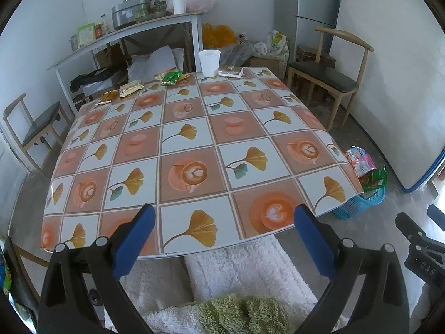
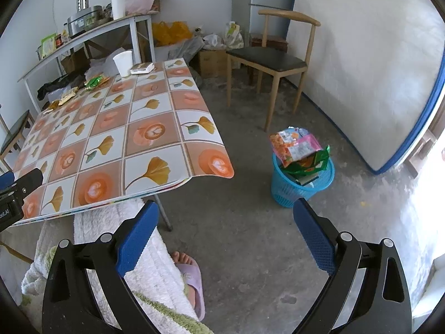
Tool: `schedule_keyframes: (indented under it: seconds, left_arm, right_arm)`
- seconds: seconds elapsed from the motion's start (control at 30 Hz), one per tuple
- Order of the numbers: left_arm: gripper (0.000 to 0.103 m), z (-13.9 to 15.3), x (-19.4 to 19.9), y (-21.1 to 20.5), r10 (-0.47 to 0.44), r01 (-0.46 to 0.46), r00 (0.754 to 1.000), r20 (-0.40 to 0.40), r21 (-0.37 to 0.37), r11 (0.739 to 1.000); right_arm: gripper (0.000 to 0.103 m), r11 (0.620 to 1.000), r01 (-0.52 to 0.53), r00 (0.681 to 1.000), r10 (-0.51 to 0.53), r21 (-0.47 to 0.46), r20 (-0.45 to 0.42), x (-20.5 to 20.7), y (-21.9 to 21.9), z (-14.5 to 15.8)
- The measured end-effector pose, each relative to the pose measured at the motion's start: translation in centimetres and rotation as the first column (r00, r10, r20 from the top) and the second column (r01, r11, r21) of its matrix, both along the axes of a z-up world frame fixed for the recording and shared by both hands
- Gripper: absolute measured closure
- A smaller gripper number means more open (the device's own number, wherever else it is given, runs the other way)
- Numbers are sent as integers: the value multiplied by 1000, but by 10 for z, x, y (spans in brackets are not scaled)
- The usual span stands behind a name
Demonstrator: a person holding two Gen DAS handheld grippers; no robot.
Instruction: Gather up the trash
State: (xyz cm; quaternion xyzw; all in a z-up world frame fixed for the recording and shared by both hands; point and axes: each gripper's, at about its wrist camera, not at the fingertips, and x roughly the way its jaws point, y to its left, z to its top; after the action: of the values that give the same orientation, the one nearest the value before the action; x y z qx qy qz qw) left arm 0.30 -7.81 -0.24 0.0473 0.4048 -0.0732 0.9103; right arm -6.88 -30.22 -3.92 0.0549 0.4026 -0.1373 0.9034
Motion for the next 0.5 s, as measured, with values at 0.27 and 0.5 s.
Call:
schedule_keyframes:
  seconds: [0.27, 0.5]
  left_arm:
    - [5, 0, -1, -1, 0, 0, 1000, 0, -1, 1000]
    - [5, 3, 0, -2, 7, -7, 1000, 5, -7, 1000]
  right_arm:
    - [12, 1000, 3, 1000, -3, -4, 2, -1, 0, 1]
    - [13, 1000, 14, 1000, -14, -10, 5, -3, -3, 2]
